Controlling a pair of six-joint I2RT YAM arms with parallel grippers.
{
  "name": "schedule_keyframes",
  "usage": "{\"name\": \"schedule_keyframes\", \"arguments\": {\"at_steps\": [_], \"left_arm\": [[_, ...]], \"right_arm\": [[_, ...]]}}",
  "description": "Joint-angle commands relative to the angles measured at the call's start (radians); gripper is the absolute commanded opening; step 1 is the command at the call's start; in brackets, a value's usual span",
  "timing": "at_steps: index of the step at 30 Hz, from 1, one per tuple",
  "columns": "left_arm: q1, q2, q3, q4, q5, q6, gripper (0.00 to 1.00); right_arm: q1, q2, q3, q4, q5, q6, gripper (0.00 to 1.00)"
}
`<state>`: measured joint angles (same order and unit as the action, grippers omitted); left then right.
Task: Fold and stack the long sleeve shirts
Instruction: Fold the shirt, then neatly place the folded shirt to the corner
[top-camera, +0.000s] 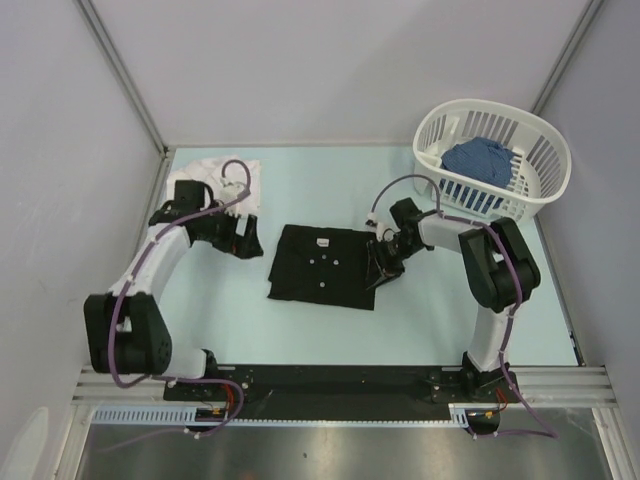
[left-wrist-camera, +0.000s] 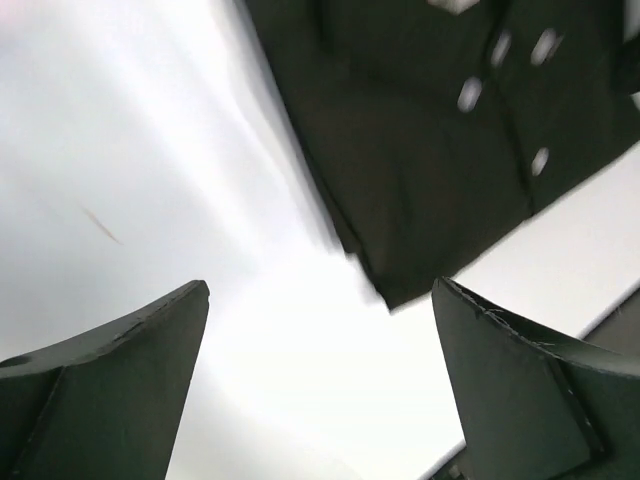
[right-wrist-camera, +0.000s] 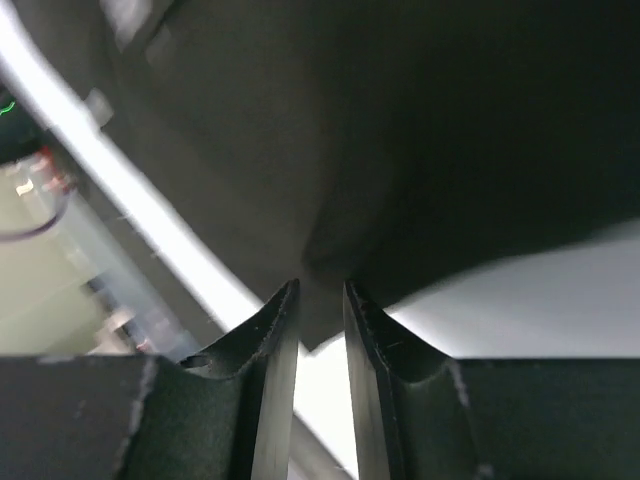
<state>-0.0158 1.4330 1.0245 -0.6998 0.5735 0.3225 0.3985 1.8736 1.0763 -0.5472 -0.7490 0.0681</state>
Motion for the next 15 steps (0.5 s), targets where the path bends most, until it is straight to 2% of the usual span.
{"name": "schedule_keyframes", "arguments": {"at_steps": [1, 3, 4, 7, 8, 11, 12, 15], "left_arm": [[-0.006, -0.108, 0.062, 0.219, 0.037, -0.089, 0.99], [-0.004, -0.091, 0.071, 0.291, -0.026, -0.275, 1.00], [-0.003, -0.066, 0.091, 0.272, -0.027, -0.281, 0.99], [0.013, 0.081, 0.189, 0.115, 0.132, -0.226, 0.99], [0.058, 0.102, 0.186, 0.108, 0.211, -0.243, 0.98], [0.094, 0.051, 0.062, 0.247, 0.201, -0.368, 0.99], [0.094, 0.026, 0.005, 0.300, 0.160, -0.399, 0.99], [0.102, 0.010, -0.033, 0.286, 0.118, -0.450, 1.00]], "right_arm": [[-0.078, 0.085, 0.244, -0.052, 0.184, -0.170, 0.29], [-0.087, 0.123, 0.331, -0.082, 0.235, -0.215, 0.29], [-0.087, 0.145, 0.403, -0.101, 0.244, -0.250, 0.29], [-0.076, 0.154, 0.476, -0.129, 0.263, -0.298, 0.29], [-0.075, 0.142, 0.508, -0.135, 0.264, -0.321, 0.29], [-0.041, 0.067, 0.518, -0.132, 0.212, -0.318, 0.31], [-0.021, 0.037, 0.504, -0.117, 0.200, -0.318, 0.31], [0.101, -0.062, 0.426, -0.036, 0.218, -0.330, 0.34]]}}
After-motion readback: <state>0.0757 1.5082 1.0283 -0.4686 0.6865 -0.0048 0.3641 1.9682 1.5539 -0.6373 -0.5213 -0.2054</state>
